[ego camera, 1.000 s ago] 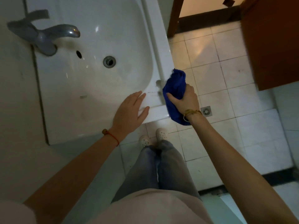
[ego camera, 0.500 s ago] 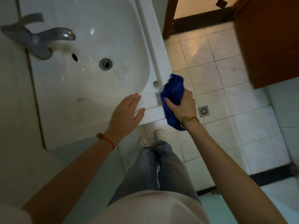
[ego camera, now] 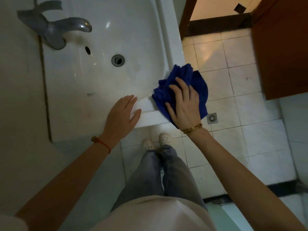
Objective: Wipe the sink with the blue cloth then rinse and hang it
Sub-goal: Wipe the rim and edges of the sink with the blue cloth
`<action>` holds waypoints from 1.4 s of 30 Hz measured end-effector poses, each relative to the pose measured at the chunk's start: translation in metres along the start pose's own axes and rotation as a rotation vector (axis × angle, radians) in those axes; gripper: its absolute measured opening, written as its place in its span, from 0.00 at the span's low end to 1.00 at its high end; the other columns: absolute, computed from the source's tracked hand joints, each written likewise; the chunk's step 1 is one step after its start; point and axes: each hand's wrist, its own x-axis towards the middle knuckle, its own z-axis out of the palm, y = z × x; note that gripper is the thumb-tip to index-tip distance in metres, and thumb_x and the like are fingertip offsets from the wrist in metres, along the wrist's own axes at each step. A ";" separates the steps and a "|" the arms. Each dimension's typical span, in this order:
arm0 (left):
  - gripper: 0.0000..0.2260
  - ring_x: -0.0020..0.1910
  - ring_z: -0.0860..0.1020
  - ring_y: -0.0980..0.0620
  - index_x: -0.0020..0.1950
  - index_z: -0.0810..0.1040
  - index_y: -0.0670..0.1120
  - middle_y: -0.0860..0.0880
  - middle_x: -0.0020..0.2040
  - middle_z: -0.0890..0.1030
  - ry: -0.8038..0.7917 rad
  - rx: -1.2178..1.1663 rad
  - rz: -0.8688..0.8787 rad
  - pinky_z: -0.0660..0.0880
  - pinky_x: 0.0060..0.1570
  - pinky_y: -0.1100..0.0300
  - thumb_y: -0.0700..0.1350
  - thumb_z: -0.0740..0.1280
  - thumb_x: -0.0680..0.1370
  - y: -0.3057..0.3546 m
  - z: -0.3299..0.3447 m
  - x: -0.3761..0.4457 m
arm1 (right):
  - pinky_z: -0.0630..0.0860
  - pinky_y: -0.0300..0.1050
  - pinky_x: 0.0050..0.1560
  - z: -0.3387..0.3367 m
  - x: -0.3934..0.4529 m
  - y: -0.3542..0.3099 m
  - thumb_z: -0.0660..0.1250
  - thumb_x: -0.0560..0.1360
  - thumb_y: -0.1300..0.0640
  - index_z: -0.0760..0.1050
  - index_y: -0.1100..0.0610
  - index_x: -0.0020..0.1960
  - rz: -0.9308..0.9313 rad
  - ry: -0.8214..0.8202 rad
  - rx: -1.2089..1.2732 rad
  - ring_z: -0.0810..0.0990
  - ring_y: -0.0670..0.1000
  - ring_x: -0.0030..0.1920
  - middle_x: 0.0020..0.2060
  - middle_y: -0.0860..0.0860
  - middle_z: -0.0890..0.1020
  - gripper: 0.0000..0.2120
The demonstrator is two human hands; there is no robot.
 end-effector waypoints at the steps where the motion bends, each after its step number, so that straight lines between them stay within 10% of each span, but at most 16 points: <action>1: 0.24 0.67 0.75 0.42 0.71 0.73 0.38 0.39 0.69 0.76 0.006 -0.001 -0.003 0.71 0.69 0.48 0.53 0.58 0.82 -0.001 0.000 -0.001 | 0.67 0.59 0.63 0.000 0.000 0.002 0.63 0.76 0.50 0.72 0.56 0.65 -0.095 -0.029 0.021 0.70 0.62 0.63 0.71 0.56 0.69 0.19; 16: 0.25 0.66 0.76 0.44 0.72 0.74 0.41 0.42 0.68 0.78 -0.038 -0.045 -0.068 0.73 0.67 0.47 0.56 0.56 0.82 -0.005 0.002 -0.003 | 0.70 0.52 0.47 -0.001 0.062 0.037 0.72 0.69 0.55 0.77 0.57 0.57 -0.545 -0.372 -0.051 0.75 0.59 0.45 0.56 0.55 0.78 0.17; 42: 0.25 0.62 0.78 0.47 0.71 0.74 0.43 0.45 0.66 0.79 -0.088 -0.054 -0.130 0.77 0.62 0.51 0.57 0.57 0.81 0.001 -0.007 0.000 | 0.70 0.53 0.54 -0.014 0.081 0.040 0.74 0.67 0.54 0.78 0.54 0.56 -0.548 -0.486 -0.105 0.78 0.58 0.48 0.53 0.53 0.79 0.18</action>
